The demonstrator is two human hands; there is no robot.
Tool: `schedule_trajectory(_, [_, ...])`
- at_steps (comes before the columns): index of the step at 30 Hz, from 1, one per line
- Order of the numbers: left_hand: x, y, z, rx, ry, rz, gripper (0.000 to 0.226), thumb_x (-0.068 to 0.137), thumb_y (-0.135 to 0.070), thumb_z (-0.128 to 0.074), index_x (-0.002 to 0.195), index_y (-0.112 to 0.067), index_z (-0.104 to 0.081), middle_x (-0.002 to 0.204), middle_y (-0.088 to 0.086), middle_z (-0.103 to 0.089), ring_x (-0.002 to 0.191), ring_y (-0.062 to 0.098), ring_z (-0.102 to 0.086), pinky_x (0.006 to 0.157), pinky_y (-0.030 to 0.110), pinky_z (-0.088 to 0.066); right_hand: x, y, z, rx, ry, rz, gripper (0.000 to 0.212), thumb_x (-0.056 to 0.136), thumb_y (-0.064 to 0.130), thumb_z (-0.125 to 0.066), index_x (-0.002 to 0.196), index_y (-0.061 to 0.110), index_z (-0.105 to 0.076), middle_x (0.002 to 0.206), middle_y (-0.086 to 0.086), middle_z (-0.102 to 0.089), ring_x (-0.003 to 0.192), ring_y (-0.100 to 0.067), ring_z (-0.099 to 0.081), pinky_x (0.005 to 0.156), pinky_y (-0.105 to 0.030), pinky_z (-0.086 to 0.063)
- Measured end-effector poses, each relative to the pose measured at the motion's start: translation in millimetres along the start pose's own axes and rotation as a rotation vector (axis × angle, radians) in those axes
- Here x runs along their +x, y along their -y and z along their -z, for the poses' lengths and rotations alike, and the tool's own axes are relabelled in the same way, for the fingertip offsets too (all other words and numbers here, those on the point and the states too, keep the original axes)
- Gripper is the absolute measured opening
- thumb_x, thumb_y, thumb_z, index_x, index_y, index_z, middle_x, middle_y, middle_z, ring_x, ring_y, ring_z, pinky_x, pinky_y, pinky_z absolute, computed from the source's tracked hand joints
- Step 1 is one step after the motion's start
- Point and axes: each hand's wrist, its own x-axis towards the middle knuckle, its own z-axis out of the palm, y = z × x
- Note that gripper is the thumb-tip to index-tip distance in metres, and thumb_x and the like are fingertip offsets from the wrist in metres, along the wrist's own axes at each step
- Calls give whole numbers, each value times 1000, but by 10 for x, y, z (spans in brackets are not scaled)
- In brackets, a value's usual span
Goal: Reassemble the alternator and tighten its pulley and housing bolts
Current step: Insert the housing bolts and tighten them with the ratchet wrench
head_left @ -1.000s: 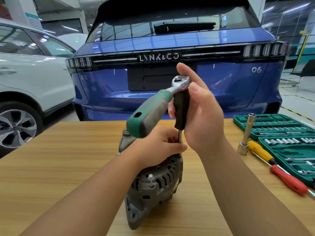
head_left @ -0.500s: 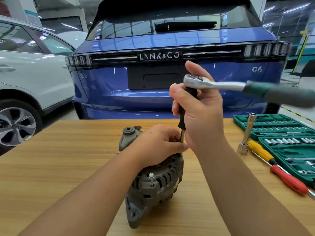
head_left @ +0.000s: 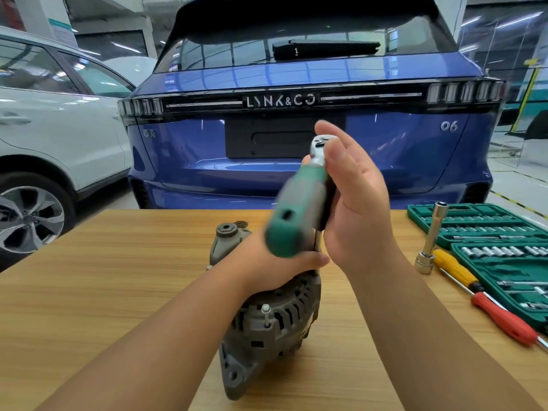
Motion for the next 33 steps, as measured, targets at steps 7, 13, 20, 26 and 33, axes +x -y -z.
schedule_trajectory(7, [-81, -183, 79, 48, 58, 8, 15, 93, -51, -66, 88, -38, -68, 87, -13, -70, 81, 2, -65, 78, 35, -58, 48, 38, 86, -76, -124, -61, 16, 92, 19, -70, 106, 14, -66, 63, 6, -54, 55, -9, -47, 54, -22, -44])
schedule_trajectory(13, [-90, -203, 79, 52, 59, 18, 13, 95, -47, -65, 91, -35, -70, 88, -12, -71, 82, 3, -66, 80, 36, -58, 60, -60, 77, -127, -4, 150, 42, 94, 2, -60, 129, 25, -56, 74, 2, -56, 60, -15, -49, 58, -28, -46])
schedule_trajectory(20, [-103, -206, 81, 46, 58, 31, 13, 95, -46, -65, 92, -35, -70, 88, -12, -71, 82, 3, -66, 77, 32, -56, 67, -71, 72, -86, -4, 138, 44, 87, 12, -56, 126, 32, -56, 78, -7, -63, 57, -22, -51, 56, -37, -44])
schedule_trajectory(26, [-105, -170, 79, 27, 28, 40, 14, 93, -46, -68, 92, -33, -71, 87, -14, -71, 80, 0, -64, 81, 36, -57, 151, -2, 80, 144, 72, -140, 46, 85, 43, -71, 124, 24, -57, 77, -6, -67, 55, -20, -55, 53, -26, -45])
schedule_trajectory(33, [-88, -194, 82, 59, 80, 30, 14, 92, -53, -66, 92, -39, -68, 89, -14, -70, 83, 2, -66, 82, 39, -60, 47, 36, 68, -99, -124, -31, 4, 87, 26, -73, 88, 22, -72, 59, 6, -49, 51, -8, -41, 48, -21, -38])
